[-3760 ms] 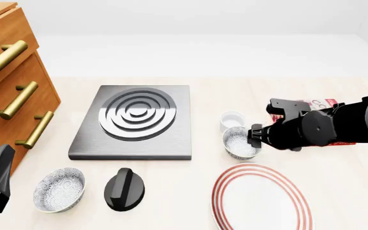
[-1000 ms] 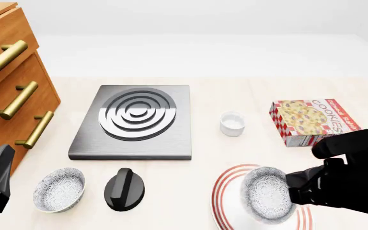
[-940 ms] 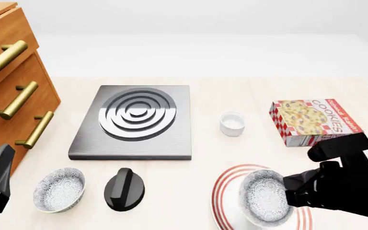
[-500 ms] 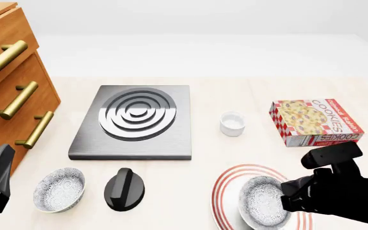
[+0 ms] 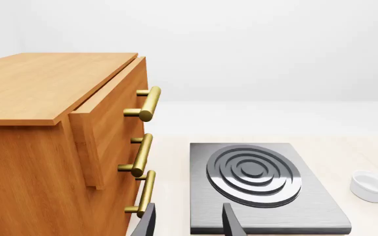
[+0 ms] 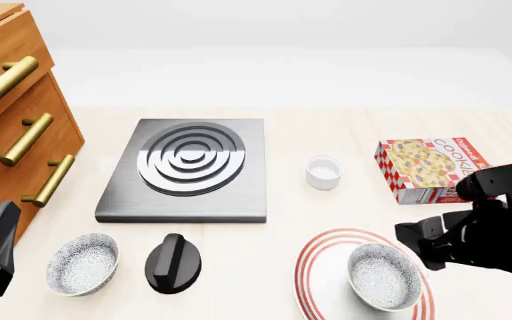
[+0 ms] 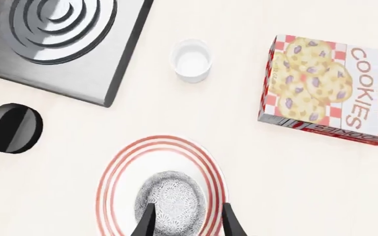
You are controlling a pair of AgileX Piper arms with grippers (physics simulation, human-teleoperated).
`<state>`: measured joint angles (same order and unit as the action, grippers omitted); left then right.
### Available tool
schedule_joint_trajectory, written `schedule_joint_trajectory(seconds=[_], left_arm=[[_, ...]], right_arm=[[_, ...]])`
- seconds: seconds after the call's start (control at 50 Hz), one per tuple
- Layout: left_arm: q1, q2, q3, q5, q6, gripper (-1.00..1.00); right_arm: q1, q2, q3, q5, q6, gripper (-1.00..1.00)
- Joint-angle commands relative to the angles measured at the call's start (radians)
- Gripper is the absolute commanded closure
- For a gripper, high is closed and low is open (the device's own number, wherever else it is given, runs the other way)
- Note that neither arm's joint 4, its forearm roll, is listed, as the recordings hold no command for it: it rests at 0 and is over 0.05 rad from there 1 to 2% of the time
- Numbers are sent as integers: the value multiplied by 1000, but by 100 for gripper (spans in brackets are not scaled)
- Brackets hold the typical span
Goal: Pick the akita bowl between the plate and the ramekin and place it on the plate.
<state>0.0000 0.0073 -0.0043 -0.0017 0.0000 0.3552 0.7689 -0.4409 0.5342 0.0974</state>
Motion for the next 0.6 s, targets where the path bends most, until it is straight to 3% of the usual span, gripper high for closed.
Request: schedule_joint_trajectory(seconds=[0.02, 0.18, 0.34, 0.6], left_arm=[[0, 0, 0, 0, 0, -100], [0, 0, 0, 0, 0, -100], [0, 0, 0, 0, 0, -100], [0, 0, 0, 0, 0, -100]], right_arm=[[-77, -171, -219, 244, -46, -100], [-108, -242, -367, 380, -51, -100], [-79, -250, -323, 358, -38, -100], [-83, -238, -347, 349, -49, -100]])
